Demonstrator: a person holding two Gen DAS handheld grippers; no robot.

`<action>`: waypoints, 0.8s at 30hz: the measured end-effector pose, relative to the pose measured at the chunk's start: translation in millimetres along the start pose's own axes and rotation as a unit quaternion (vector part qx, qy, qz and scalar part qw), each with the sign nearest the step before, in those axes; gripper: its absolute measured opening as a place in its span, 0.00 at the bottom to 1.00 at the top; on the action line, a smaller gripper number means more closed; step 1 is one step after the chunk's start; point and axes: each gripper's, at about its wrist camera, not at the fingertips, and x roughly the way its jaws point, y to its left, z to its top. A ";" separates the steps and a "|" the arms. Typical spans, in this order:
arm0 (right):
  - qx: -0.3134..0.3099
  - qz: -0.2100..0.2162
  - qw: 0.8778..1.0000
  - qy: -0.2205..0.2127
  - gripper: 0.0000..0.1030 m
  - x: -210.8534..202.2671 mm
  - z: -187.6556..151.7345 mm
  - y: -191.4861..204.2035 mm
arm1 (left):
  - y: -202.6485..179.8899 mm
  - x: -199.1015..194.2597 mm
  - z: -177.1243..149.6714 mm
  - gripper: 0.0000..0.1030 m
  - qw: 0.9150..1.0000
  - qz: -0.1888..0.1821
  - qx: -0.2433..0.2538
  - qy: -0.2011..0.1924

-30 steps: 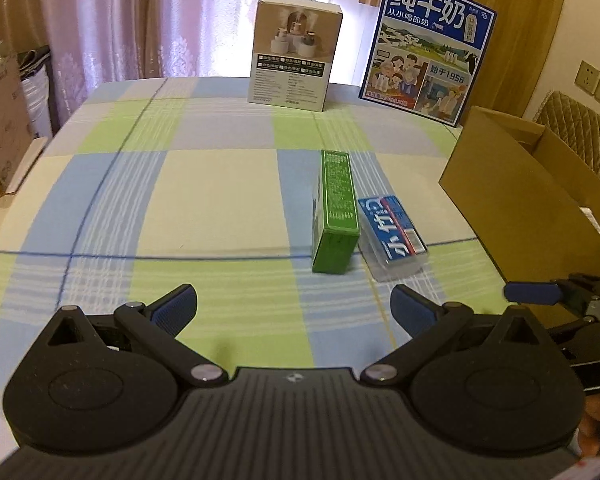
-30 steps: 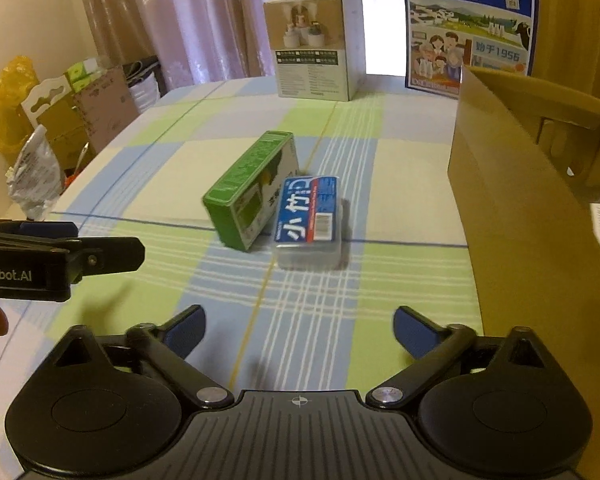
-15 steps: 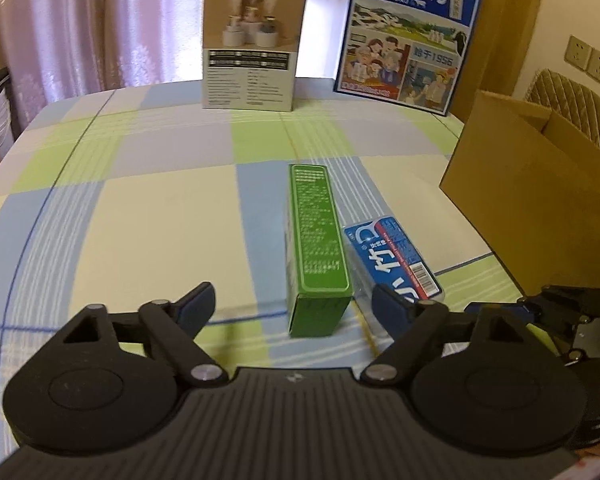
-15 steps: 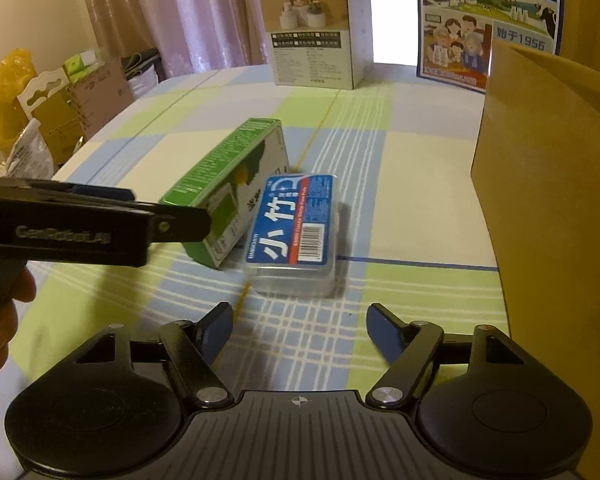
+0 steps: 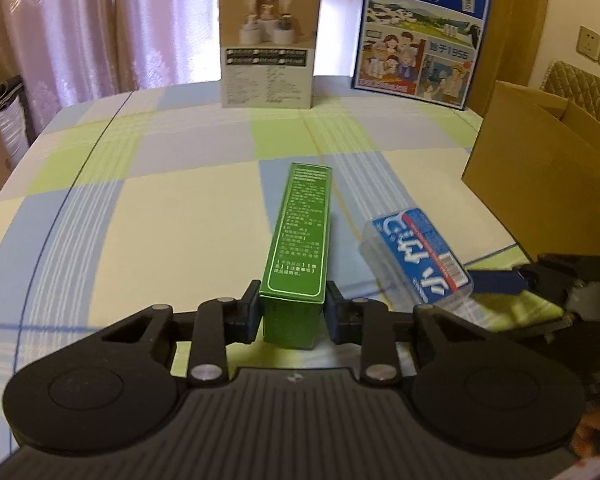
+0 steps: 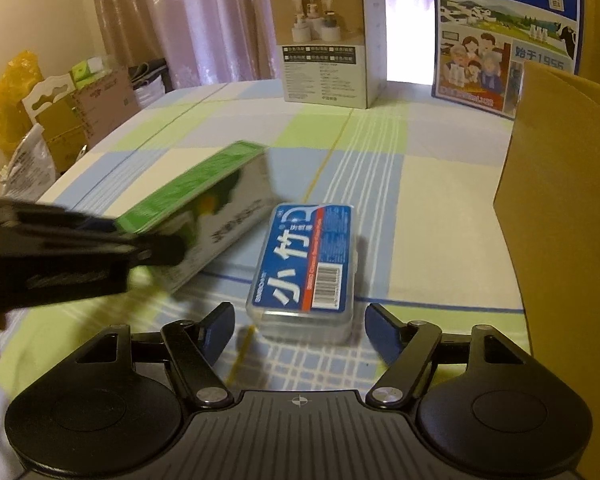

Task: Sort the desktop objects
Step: 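Grasp the green medicine box with the left tool while the right tool grasps the blue toothpick case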

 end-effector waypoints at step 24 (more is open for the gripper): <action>0.021 -0.039 0.998 0.033 0.54 -37.0 -16.3 -2.9 | -9.4 -16.7 -12.6 0.24 1.000 0.000 0.009 0.007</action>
